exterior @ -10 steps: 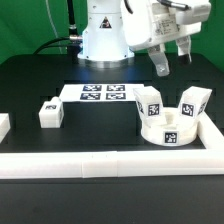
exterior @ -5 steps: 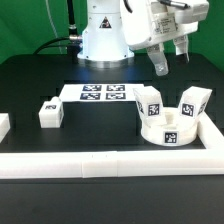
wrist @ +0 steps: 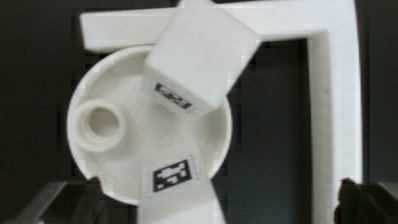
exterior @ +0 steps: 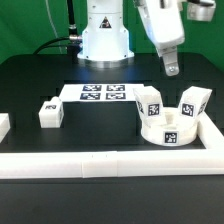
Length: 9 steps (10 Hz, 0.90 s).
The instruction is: Assemble stool
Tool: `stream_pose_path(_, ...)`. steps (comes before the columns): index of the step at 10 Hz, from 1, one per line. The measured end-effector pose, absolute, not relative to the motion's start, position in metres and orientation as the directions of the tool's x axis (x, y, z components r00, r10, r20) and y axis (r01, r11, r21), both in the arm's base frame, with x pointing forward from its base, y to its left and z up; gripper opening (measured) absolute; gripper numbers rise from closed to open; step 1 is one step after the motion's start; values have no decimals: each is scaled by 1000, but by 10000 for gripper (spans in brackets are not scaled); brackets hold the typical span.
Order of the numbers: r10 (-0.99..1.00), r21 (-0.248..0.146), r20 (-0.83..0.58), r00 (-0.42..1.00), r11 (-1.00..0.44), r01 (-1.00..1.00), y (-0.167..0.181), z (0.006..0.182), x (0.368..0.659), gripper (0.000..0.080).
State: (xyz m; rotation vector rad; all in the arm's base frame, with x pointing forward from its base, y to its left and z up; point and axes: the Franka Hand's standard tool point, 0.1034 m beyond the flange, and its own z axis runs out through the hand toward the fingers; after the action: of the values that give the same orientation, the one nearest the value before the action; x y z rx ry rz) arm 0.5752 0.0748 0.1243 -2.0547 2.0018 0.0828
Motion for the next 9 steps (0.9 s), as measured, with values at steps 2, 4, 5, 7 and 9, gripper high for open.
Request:
stream_pose_path(2, -966, -176, -209, 155, -119, -977, 75, 124, 575, 649)
stream_pose_path(4, -924, -212, -169, 342, -305, -928, 72, 124, 575, 649)
stream_pose_path(5, -845, -239, -110, 523, -489, -839, 58, 124, 576, 649)
stream_pose_path(7, -722, -258, -44, 690, -659, -706, 34, 124, 579, 649)
stream_pose_path(9, -648, -258, -16, 762, -733, -629, 34, 124, 578, 649)
